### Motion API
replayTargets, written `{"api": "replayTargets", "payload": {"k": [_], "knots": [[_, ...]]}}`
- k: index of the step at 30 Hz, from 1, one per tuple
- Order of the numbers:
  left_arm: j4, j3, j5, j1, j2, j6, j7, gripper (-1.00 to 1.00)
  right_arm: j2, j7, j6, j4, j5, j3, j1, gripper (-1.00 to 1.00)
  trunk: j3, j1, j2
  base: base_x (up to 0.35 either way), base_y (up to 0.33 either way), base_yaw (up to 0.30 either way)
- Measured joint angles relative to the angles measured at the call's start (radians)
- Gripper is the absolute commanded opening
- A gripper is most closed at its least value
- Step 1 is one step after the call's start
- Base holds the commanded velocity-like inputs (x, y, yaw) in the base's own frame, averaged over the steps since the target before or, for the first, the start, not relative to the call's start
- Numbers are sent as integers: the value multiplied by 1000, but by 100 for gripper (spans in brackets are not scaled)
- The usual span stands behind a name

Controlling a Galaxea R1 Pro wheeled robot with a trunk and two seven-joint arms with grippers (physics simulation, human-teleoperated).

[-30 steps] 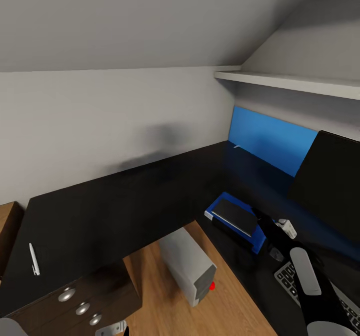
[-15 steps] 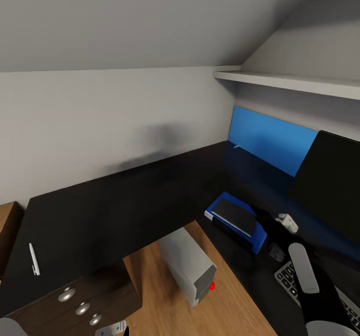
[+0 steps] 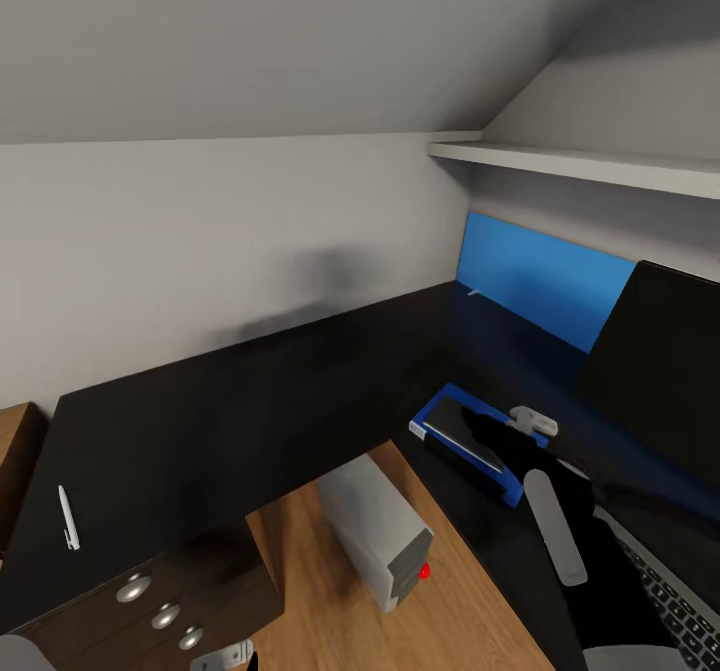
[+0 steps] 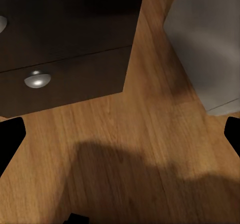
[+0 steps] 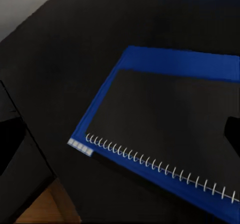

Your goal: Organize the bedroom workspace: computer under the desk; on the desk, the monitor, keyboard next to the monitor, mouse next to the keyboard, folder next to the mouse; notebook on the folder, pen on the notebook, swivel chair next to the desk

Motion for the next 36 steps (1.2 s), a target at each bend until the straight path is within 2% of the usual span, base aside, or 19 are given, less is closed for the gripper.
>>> {"api": "replayTargets", "payload": {"k": [2,7,15,24,36], "knots": [[0,0,0,0,0,0,0,100,2,-11,3,-5,5,22,1,100,0,0,0,0,0,0],[0,0,0,0,0,0,0,100,5,-17,9,-9,6,39,7,100,0,0,0,0,0,0],[0,0,0,0,0,0,0,100,7,-20,11,-16,-44,45,11,100,0,0,0,0,0,46],[0,1,0,0,0,0,0,100,8,-19,9,-18,-67,59,12,100,0,0,0,0,0,229],[0,1,0,0,0,0,0,100,8,-19,3,-17,-69,76,12,100,0,0,0,0,0,277]]}}
